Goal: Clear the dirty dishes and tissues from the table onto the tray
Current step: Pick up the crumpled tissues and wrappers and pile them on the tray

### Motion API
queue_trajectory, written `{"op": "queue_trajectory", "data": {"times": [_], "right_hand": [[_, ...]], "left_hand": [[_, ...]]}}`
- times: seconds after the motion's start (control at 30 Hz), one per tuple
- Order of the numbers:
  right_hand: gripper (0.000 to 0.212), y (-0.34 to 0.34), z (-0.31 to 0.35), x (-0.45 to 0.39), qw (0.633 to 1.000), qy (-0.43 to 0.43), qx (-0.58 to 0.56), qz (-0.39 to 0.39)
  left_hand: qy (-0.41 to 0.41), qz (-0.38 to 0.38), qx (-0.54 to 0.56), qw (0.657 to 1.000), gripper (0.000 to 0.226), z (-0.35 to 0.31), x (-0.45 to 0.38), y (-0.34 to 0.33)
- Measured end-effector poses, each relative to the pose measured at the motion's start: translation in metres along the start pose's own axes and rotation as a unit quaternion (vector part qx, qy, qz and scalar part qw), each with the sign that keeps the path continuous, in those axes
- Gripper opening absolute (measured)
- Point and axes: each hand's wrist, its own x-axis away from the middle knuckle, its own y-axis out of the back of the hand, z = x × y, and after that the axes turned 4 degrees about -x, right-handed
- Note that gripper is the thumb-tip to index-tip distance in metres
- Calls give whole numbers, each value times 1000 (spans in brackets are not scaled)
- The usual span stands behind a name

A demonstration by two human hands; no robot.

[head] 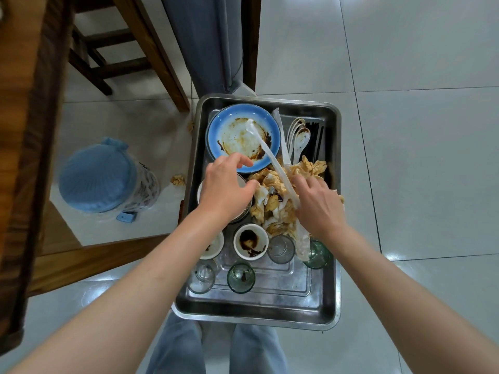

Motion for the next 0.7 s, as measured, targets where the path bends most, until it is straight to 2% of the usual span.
{"op": "queue_trajectory", "data": {"times": [0.1,0.23,0.43,0.7], "right_hand": [[56,0,0,2,1000,14,-17,-8],[69,1,0,2,998,48,42,1],[68,-8,2,-3,995,-2,50,83],[77,1,10,-4,998,-17,17,64]], "left_hand": [[0,-2,1,1000,27,0,0,0],[-2,-3,-2,1000,26,0,0,0],[-3,-8,1,1000,27,0,0,0],[5,-11,-2,1000,27,0,2,5]]}}
